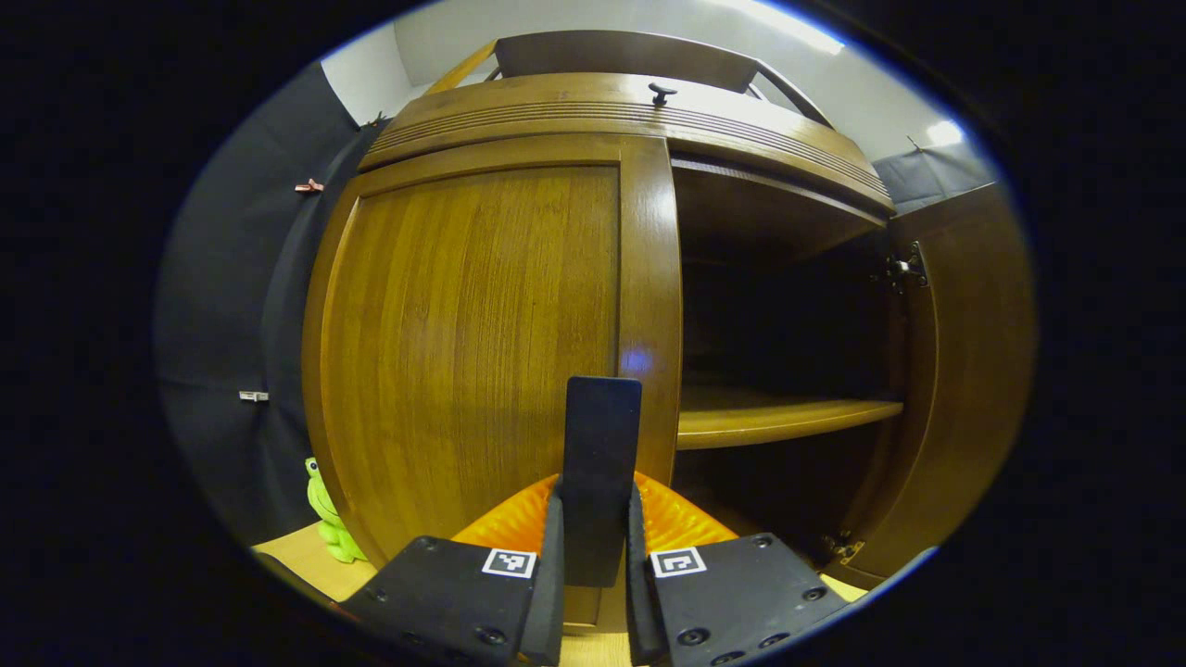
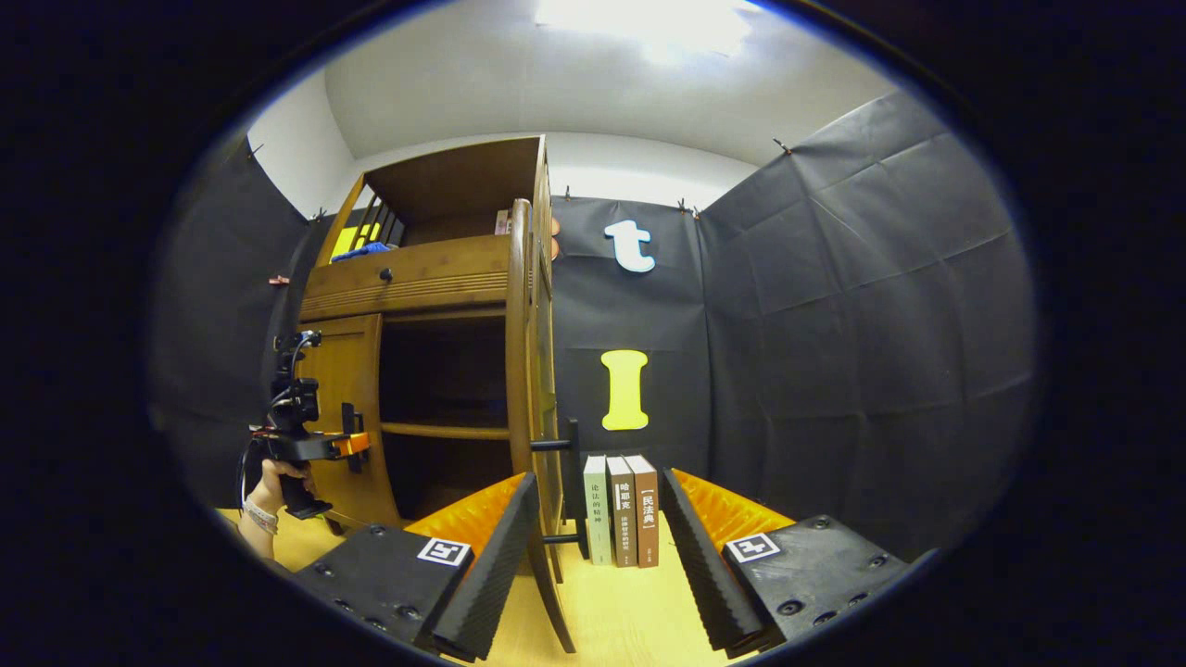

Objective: Open the right door of the double-door shoe cabinet with the right hand, and open the left door with the left hand.

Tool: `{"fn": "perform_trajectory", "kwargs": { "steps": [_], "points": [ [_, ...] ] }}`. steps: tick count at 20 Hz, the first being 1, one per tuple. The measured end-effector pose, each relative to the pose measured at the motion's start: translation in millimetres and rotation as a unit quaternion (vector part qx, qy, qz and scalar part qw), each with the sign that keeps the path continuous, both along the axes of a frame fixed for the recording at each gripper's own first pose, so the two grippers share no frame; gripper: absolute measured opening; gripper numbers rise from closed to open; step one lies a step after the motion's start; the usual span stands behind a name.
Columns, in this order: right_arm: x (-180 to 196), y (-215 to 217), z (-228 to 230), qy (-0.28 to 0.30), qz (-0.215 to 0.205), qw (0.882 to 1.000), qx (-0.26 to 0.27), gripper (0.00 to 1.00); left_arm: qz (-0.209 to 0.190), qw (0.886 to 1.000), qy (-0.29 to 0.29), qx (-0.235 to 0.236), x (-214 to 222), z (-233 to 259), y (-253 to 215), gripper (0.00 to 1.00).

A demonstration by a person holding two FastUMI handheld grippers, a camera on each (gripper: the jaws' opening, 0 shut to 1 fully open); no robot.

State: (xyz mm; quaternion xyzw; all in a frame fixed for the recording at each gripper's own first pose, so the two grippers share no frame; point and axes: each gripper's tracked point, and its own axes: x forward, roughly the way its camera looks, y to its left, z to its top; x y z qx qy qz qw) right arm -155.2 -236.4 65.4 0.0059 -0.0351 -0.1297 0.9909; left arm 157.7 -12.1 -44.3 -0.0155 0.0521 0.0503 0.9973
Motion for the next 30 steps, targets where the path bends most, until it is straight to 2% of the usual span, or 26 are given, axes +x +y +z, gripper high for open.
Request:
{"fn": "perform_trajectory", "kwargs": {
  "steps": [1,3,4,6,10,16,22,27,30],
  "points": [
    [-0.8,7.5,2.1,-0.003,0.009,1.000,0.007,0.90,-0.006,1.000,0.003,-0.004,-6.1,1.1,0.2,0.30],
    [-0.8,20.9,4.1,-0.005,0.023,1.000,0.014,0.81,-0.023,1.000,0.006,-0.014,-22.7,2.0,1.5,0.30],
    [0.3,24.5,3.7,-0.003,0.025,1.000,0.012,0.90,-0.031,0.999,0.007,-0.014,-31.1,3.4,2.1,0.30],
    [1.8,34.0,3.3,0.001,0.029,1.000,0.005,0.90,-0.044,0.999,0.005,-0.011,-49.6,6.8,5.2,0.30],
    [10.7,69.3,-1.0,0.015,0.062,0.998,0.005,0.90,-0.075,0.997,0.006,-0.010,-88.9,9.7,16.0,0.30],
    [23.4,112.9,-14.8,0.042,0.080,0.995,-0.037,0.90,-0.104,0.994,0.013,-0.016,-134.1,15.5,40.0,0.30],
    [32.7,188.5,-32.1,0.067,0.171,0.982,-0.035,0.92,-0.107,0.994,0.003,-0.013,-170.4,20.9,69.2,0.29],
    [52.5,220.1,-49.7,0.084,0.210,0.974,-0.021,0.93,-0.093,0.996,0.002,-0.016,-195.8,22.0,99.7,0.27],
    [60.4,231.7,-58.8,0.095,0.218,0.971,-0.025,0.93,-0.074,0.997,0.000,-0.014,-207.9,24.9,117.7,0.25]
  ]
}}
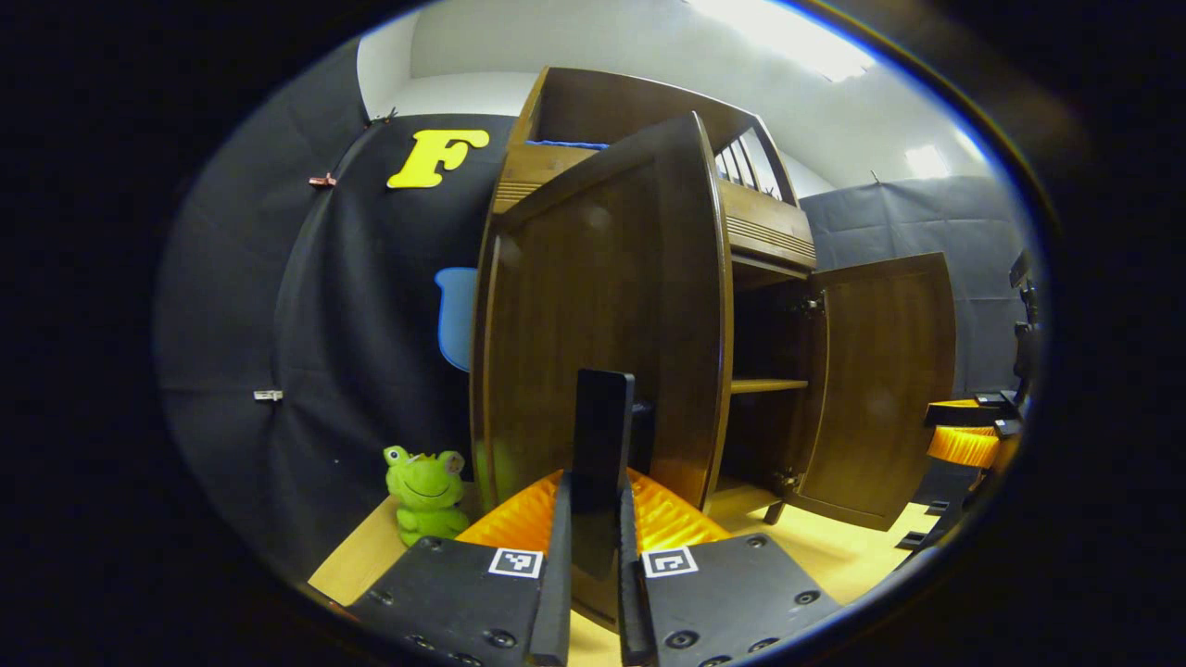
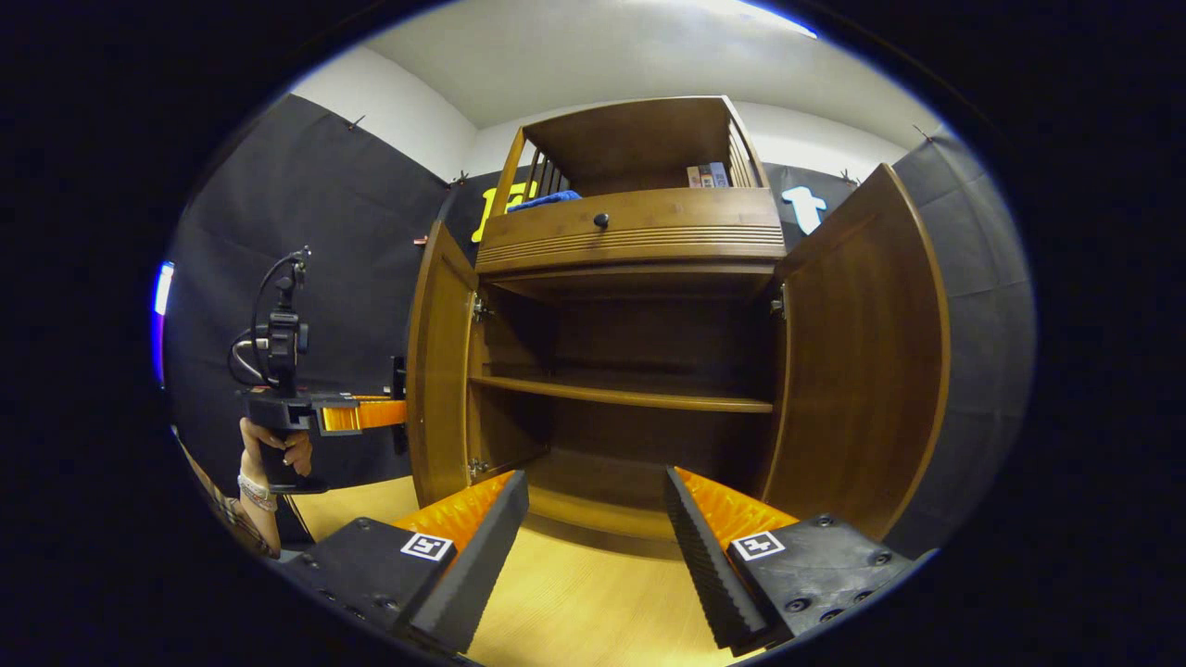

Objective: Open the right door of the double-door shoe cabinet with the right hand, and open the left door with the left hand.

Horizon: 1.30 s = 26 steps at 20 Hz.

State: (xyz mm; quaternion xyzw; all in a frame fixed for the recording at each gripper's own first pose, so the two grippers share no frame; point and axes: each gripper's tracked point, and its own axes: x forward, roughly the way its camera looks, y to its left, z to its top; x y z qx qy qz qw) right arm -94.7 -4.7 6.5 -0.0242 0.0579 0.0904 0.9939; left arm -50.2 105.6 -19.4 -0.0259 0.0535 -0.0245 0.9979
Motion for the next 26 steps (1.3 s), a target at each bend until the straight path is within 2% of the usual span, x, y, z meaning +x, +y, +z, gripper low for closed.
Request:
{"fn": "perform_trajectory", "kwargs": {
  "steps": [4,6,13,14,16,19,26],
  "points": [
    [-0.9,18.1,-8.6,0.010,0.016,1.000,-0.004,0.94,0.038,0.999,-0.007,0.013,-11.7,2.3,21.9,0.24],
    [2.1,23.2,-8.7,0.013,0.025,1.000,0.002,0.94,0.058,0.998,-0.008,0.020,-14.7,2.8,33.1,0.19],
    [7.4,29.2,-4.5,0.006,0.028,1.000,0.007,0.94,0.107,0.994,0.001,0.029,-26.5,-1.8,65.5,0.18],
    [7.5,30.2,-4.2,0.004,0.029,1.000,0.005,0.94,0.119,0.992,-0.001,0.035,-30.0,-0.6,70.9,0.12],
    [9.4,32.3,-6.8,0.002,0.031,0.999,0.005,0.94,0.135,0.990,-0.006,0.044,-36.9,3.2,79.8,0.13],
    [10.1,37.1,-7.7,0.004,0.036,0.999,0.012,0.94,0.147,0.988,-0.009,0.043,-47.9,6.9,86.1,0.13],
    [13.4,38.6,-5.5,-0.007,0.034,0.999,0.017,0.94,0.126,0.991,-0.003,0.033,-77.8,17.7,66.0,0.13]
  ]
}}
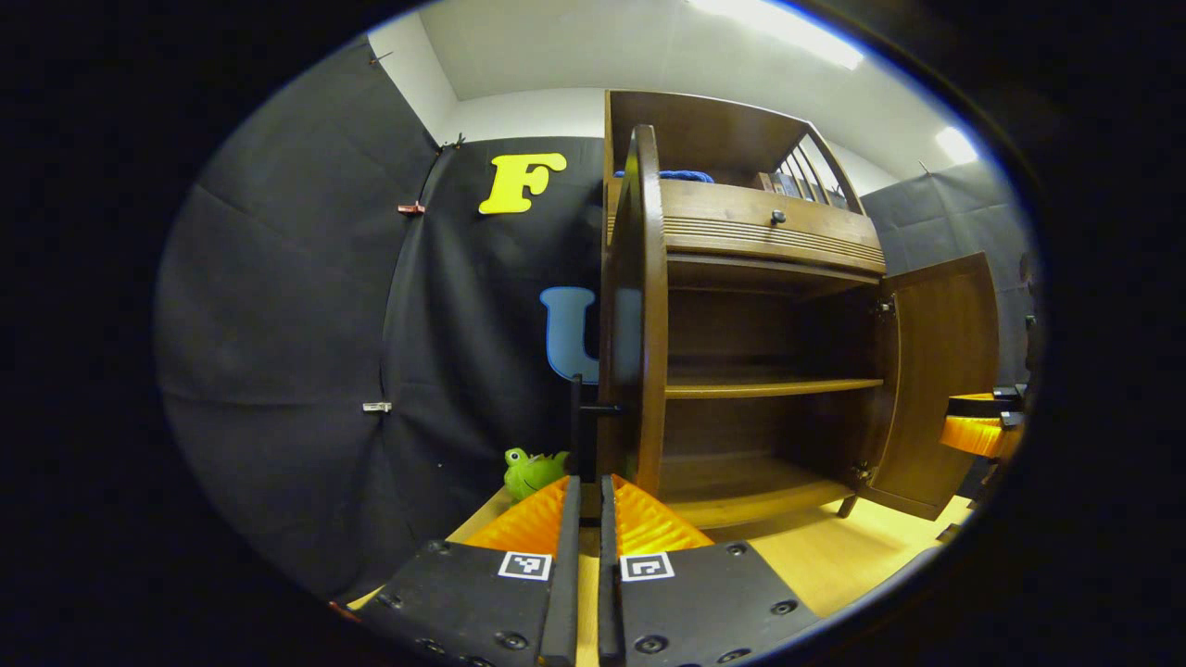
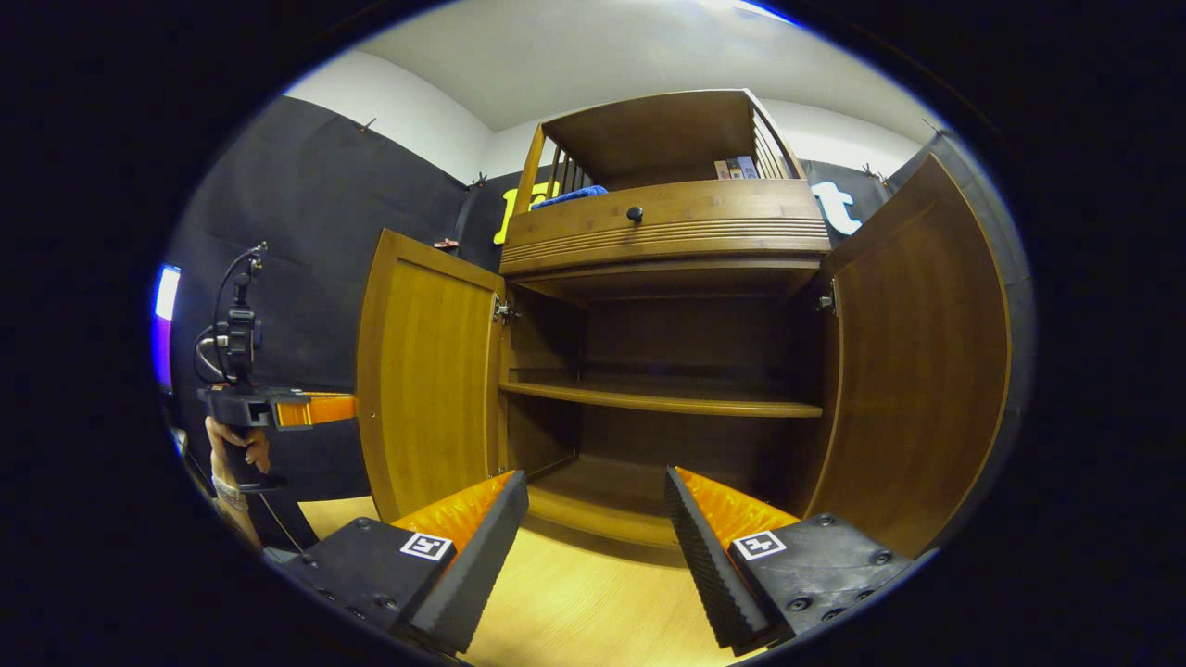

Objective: Open the right door of the double-door shoe cabinet with the right hand, and open the left door with the left hand.

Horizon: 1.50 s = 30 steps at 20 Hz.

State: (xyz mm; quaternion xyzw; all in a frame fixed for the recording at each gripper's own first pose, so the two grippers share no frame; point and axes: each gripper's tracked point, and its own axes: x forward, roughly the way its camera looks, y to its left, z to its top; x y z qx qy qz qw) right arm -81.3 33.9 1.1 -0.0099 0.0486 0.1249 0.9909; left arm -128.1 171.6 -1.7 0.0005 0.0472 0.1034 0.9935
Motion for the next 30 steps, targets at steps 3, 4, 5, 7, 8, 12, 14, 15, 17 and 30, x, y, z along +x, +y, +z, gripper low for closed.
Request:
{"fn": "perform_trajectory", "kwargs": {
  "steps": [3,4,5,7,8,12,14,15,17,30],
  "points": [
    [2.0,-1.1,-0.7,0.004,0.000,1.000,-0.004,0.94,-0.029,1.000,0.003,-0.012,-8.4,3.1,-28.3,0.13],
    [2.5,-0.4,-0.4,0.004,0.001,1.000,-0.004,0.94,-0.035,0.999,0.003,-0.016,-9.7,5.6,-38.2,0.13],
    [2.8,-0.4,-0.7,0.006,0.000,1.000,-0.004,0.94,-0.038,0.999,-0.002,-0.013,-10.1,8.5,-45.6,0.13],
    [4.2,-2.1,-1.8,0.008,-0.004,1.000,-0.002,0.94,-0.051,0.999,-0.006,-0.002,-2.0,11.6,-67.5,0.13],
    [5.8,-2.8,-2.8,0.009,-0.008,1.000,0.001,0.94,-0.067,0.998,-0.005,0.000,4.2,9.7,-83.6,0.13],
    [19.1,-25.3,3.8,-0.006,-0.051,0.999,-0.009,0.95,-0.126,0.992,-0.019,-0.003,39.0,15.3,-137.2,0.18],
    [24.7,-37.3,7.3,-0.015,-0.074,0.997,-0.023,0.95,-0.134,0.990,-0.033,-0.009,53.6,18.9,-146.4,0.22],
    [23.6,-39.4,7.0,-0.017,-0.080,0.996,-0.025,0.98,-0.135,0.990,-0.039,-0.013,61.3,20.9,-150.9,0.27],
    [21.2,-43.9,4.0,-0.015,-0.088,0.996,-0.019,0.97,-0.143,0.988,-0.052,-0.020,73.4,22.8,-162.2,0.56],
    [29.0,-48.9,-5.5,-0.002,-0.092,0.995,-0.024,0.96,-0.142,0.988,-0.054,-0.009,102.5,12.3,-175.0,0.97]
  ]
}}
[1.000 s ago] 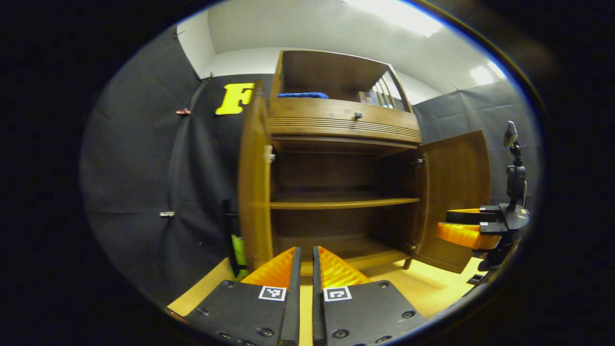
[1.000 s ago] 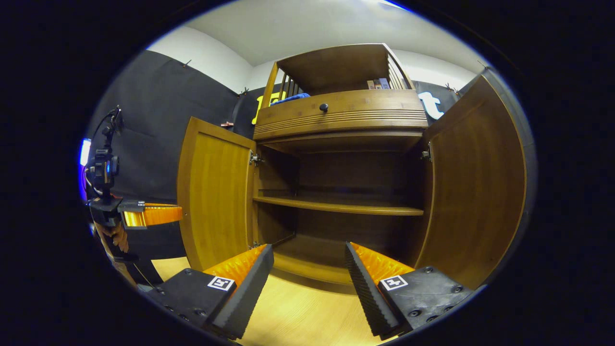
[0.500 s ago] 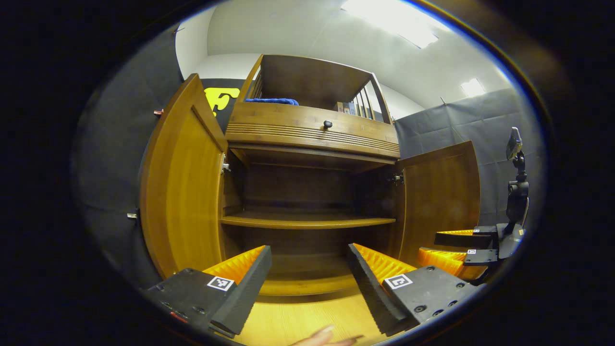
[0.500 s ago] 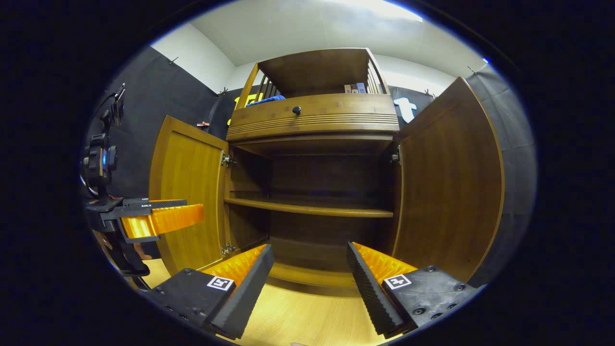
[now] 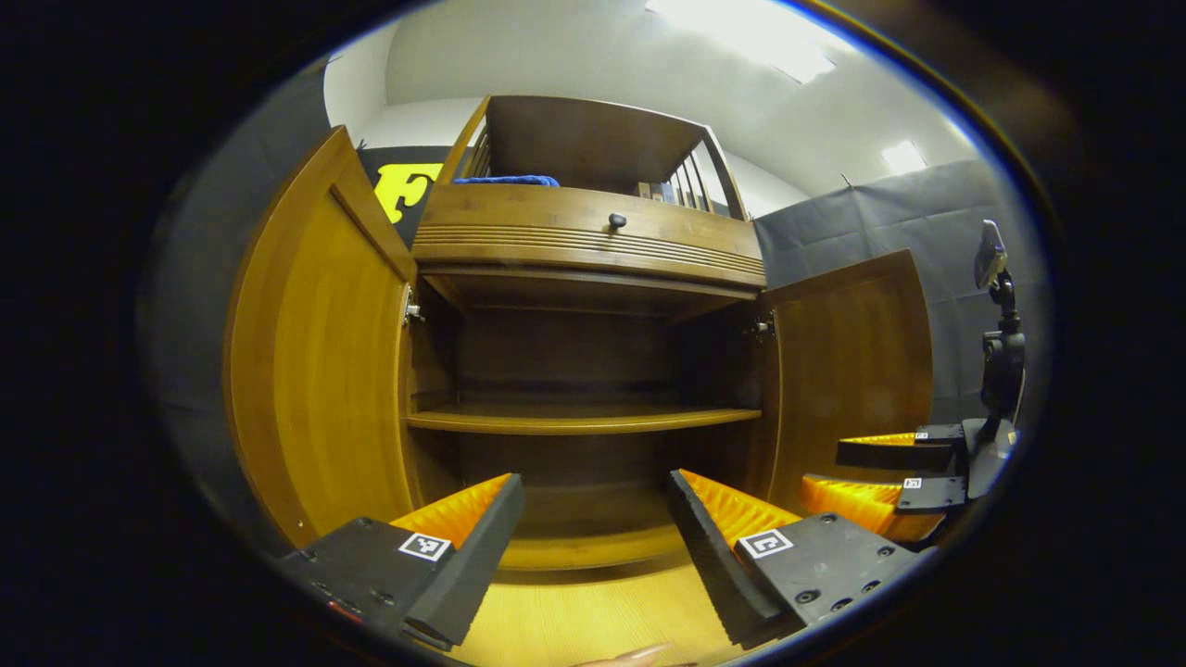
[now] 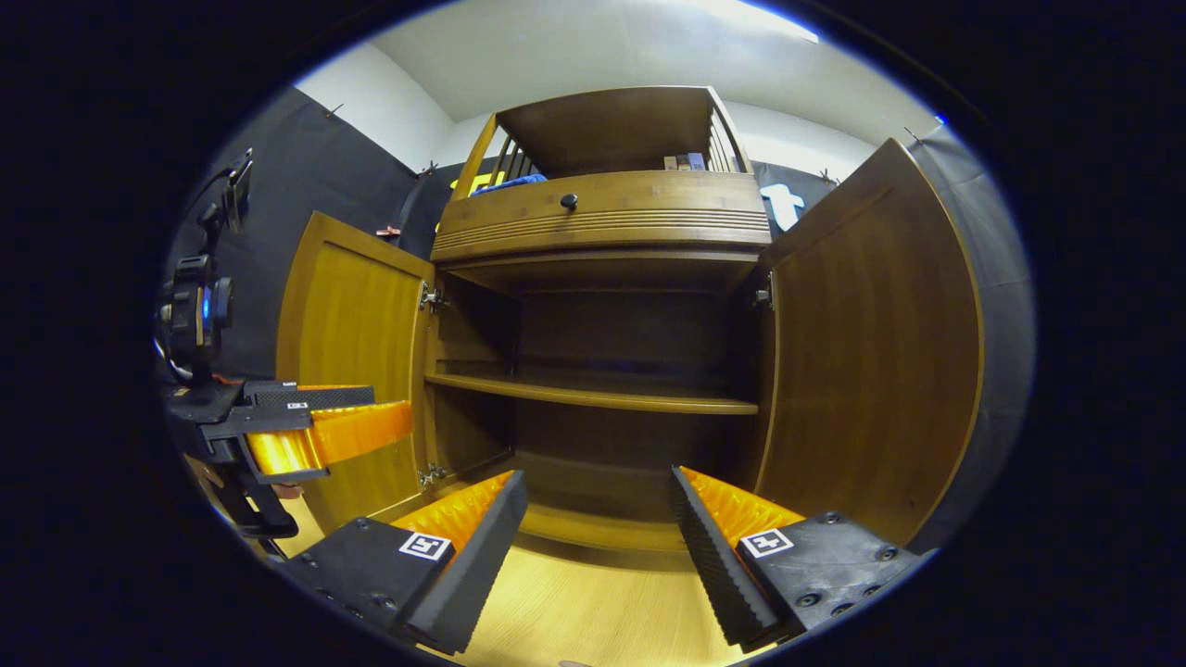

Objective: Open the right door of the double-door shoe cabinet with the right hand, and open the left door with the left hand.

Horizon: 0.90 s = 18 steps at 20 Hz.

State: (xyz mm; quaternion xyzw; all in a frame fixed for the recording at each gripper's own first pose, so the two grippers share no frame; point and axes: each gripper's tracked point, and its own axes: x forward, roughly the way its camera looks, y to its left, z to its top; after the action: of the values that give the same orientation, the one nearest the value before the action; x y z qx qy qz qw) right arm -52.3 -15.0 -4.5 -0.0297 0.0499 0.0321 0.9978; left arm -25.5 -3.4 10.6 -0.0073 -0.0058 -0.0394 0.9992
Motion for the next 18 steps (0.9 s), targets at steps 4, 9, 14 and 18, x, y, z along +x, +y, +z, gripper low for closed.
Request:
{"fn": "perform_trajectory", "kwargs": {
  "steps": [4,9,14,18],
  "points": [
    [-1.0,1.6,3.8,-0.006,-0.002,1.000,0.000,0.98,-0.011,1.000,-0.006,-0.017,1.0,4.5,0.0,0.99],
    [2.6,0.3,12.1,-0.018,-0.009,1.000,0.004,0.96,-0.006,1.000,-0.010,-0.027,-0.6,7.6,9.9,0.97],
    [6.8,0.5,19.9,-0.029,-0.014,0.999,0.004,0.97,-0.003,1.000,-0.005,-0.025,0.2,4.5,15.2,0.97],
    [5.8,5.2,19.5,-0.028,-0.012,1.000,-0.003,0.97,-0.009,1.000,-0.005,-0.024,2.1,6.5,13.4,0.97]
  ]
}}
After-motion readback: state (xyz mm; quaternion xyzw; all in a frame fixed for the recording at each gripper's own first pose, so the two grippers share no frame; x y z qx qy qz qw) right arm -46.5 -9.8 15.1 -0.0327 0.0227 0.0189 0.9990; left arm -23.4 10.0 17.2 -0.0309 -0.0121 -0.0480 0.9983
